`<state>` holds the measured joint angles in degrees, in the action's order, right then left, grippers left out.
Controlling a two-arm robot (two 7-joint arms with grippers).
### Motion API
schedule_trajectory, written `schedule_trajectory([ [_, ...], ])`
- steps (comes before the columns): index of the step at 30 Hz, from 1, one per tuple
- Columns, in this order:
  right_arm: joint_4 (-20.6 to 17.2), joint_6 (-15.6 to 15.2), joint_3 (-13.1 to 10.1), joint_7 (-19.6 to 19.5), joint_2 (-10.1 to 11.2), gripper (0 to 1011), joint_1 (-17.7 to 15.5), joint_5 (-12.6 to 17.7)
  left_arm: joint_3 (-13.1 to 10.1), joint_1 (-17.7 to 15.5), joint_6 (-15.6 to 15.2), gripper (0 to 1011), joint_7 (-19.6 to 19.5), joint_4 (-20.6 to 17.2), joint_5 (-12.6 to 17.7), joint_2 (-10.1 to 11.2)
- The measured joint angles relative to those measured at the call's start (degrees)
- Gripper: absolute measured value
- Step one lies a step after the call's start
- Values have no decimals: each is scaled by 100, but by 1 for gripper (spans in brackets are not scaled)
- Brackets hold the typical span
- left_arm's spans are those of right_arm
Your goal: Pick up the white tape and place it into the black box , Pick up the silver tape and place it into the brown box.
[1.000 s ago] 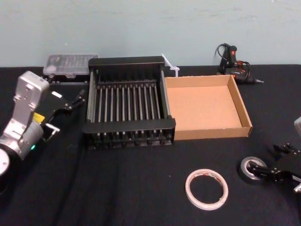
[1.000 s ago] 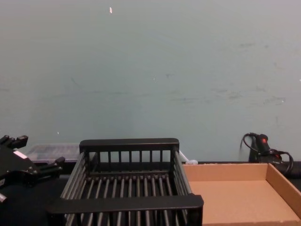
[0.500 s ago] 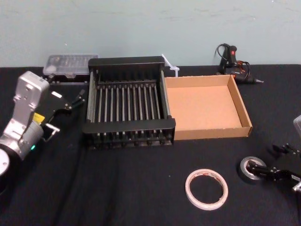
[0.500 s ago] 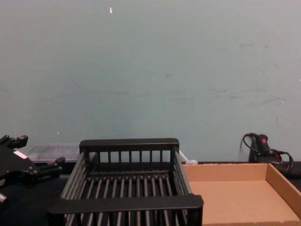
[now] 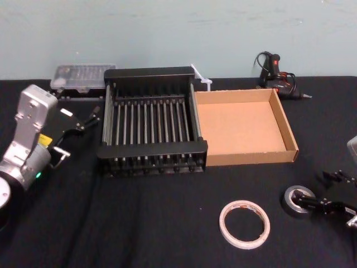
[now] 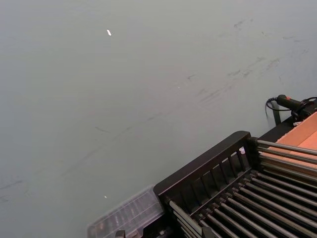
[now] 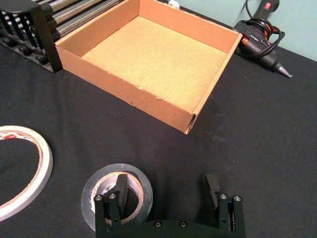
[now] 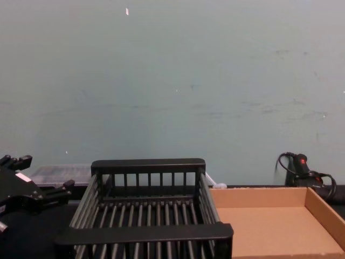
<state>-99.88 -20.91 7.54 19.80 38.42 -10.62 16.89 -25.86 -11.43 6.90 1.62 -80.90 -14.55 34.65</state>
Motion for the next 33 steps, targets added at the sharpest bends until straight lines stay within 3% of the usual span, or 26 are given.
schedule_trajectory([
  [10, -4, 3, 6, -4, 5, 786, -3, 4, 0, 0, 0, 1001, 0, 0, 0, 0],
  [28, -6, 11, 6, -10, 9, 198, -3, 4, 0, 0, 0, 1001, 0, 0, 0, 0],
  [33, -6, 13, 5, -10, 9, 133, -3, 6, 0, 0, 0, 1001, 0, 0, 0, 0],
])
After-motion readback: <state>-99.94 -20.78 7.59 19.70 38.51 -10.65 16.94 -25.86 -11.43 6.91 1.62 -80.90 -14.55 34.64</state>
